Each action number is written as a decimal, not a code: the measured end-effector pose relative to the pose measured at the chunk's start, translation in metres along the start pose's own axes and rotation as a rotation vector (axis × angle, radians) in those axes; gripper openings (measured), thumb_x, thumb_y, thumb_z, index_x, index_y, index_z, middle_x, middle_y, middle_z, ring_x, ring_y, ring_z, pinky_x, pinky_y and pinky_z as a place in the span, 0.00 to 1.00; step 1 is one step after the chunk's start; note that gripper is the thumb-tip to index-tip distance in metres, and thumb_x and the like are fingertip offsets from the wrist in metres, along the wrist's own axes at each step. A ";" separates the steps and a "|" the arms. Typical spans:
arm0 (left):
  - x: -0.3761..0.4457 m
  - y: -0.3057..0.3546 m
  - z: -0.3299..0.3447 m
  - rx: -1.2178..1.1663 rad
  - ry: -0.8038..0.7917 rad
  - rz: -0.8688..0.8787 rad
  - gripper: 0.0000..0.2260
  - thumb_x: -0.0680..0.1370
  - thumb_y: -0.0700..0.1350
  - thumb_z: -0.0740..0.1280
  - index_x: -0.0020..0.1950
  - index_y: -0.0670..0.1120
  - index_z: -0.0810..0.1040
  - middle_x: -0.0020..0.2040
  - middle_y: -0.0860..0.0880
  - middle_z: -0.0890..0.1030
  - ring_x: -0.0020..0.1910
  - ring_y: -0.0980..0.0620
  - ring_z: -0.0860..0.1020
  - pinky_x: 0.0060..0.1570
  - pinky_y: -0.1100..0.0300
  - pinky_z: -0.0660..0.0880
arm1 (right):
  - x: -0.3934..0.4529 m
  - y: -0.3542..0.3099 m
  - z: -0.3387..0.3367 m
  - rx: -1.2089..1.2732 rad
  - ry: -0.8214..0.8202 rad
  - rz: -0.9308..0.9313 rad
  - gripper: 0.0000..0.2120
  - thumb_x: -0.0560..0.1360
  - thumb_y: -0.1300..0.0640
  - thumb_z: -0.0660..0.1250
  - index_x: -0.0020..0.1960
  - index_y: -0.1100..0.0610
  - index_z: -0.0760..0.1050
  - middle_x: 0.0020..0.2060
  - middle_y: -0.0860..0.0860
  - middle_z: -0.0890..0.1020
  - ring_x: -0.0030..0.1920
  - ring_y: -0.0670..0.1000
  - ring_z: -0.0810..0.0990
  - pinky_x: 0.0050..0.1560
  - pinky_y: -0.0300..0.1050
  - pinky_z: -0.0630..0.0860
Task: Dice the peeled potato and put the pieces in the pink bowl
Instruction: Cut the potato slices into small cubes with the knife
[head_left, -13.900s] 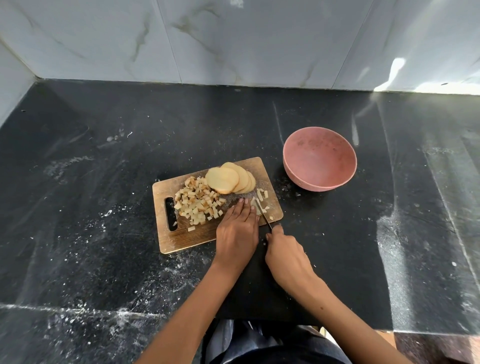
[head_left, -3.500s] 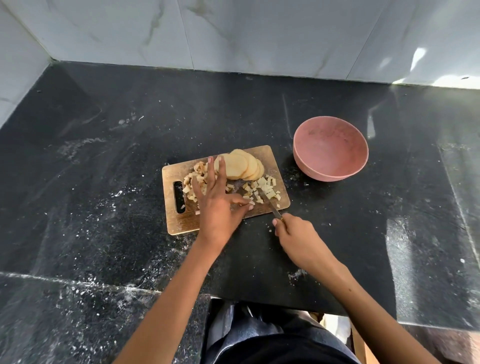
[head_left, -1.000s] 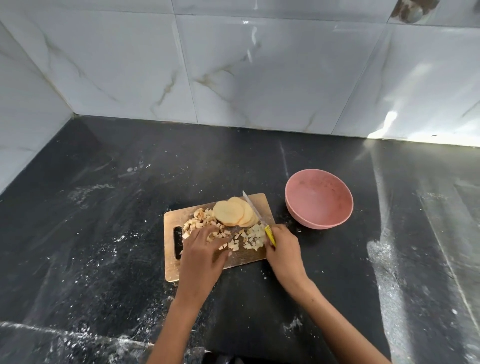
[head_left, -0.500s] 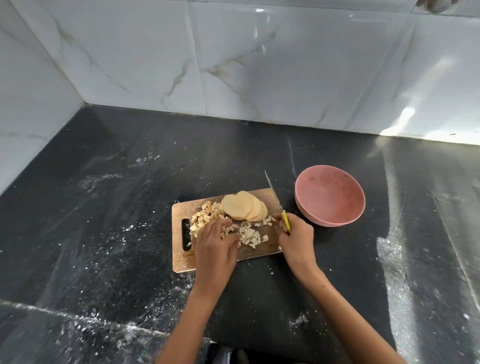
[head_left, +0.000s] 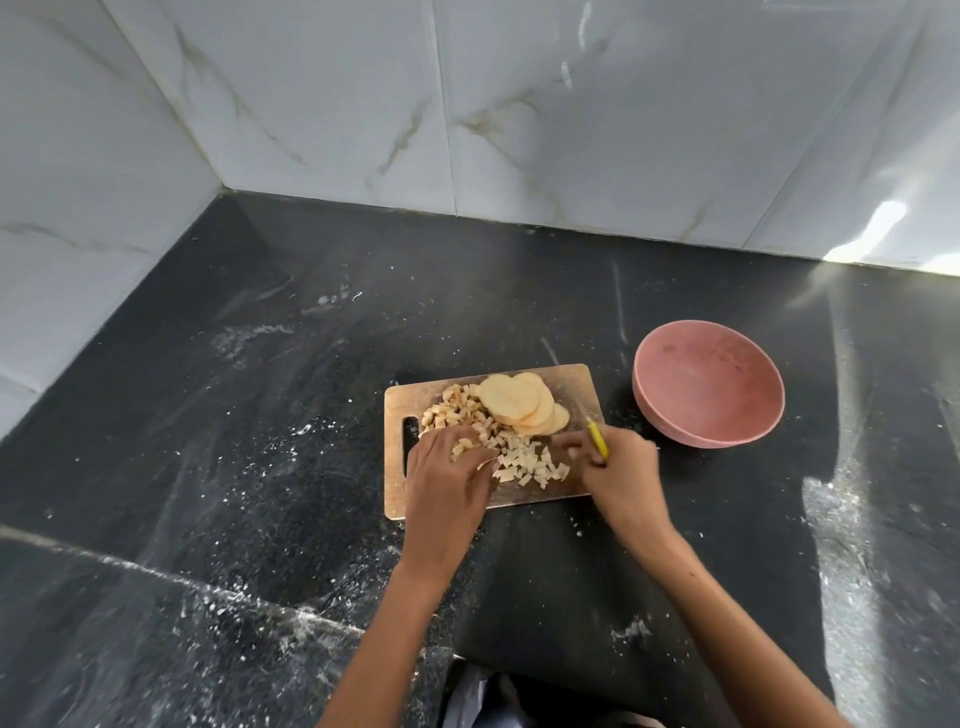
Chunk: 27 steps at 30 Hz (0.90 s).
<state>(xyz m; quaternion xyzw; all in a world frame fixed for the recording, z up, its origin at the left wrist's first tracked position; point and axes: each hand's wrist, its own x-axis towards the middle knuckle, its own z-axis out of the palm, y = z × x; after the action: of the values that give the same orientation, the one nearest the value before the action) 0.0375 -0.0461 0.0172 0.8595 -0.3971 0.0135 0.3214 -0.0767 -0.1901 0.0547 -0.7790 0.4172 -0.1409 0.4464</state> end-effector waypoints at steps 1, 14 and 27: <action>0.000 0.000 0.000 0.004 -0.001 -0.001 0.06 0.72 0.42 0.75 0.48 0.49 0.84 0.54 0.50 0.79 0.57 0.50 0.74 0.61 0.59 0.64 | 0.001 0.002 -0.010 -0.017 -0.011 0.015 0.12 0.72 0.69 0.68 0.41 0.54 0.83 0.37 0.47 0.84 0.41 0.44 0.82 0.46 0.39 0.78; -0.004 0.000 -0.001 0.015 -0.006 0.001 0.07 0.73 0.41 0.74 0.50 0.48 0.84 0.54 0.50 0.79 0.58 0.49 0.74 0.62 0.58 0.63 | 0.002 -0.005 0.018 -0.381 -0.155 -0.081 0.22 0.74 0.67 0.65 0.30 0.51 0.59 0.40 0.52 0.72 0.41 0.50 0.69 0.37 0.40 0.59; 0.017 0.001 -0.009 0.001 0.021 0.023 0.07 0.76 0.45 0.70 0.54 0.49 0.83 0.55 0.53 0.79 0.59 0.51 0.73 0.62 0.53 0.68 | -0.004 -0.004 0.033 -0.208 -0.048 -0.108 0.07 0.74 0.70 0.62 0.42 0.63 0.77 0.39 0.56 0.81 0.41 0.54 0.77 0.41 0.45 0.69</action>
<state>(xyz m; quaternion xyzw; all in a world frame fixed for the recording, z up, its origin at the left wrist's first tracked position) 0.0507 -0.0531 0.0295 0.8549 -0.4034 0.0263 0.3251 -0.0575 -0.1673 0.0398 -0.8456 0.3761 -0.1019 0.3648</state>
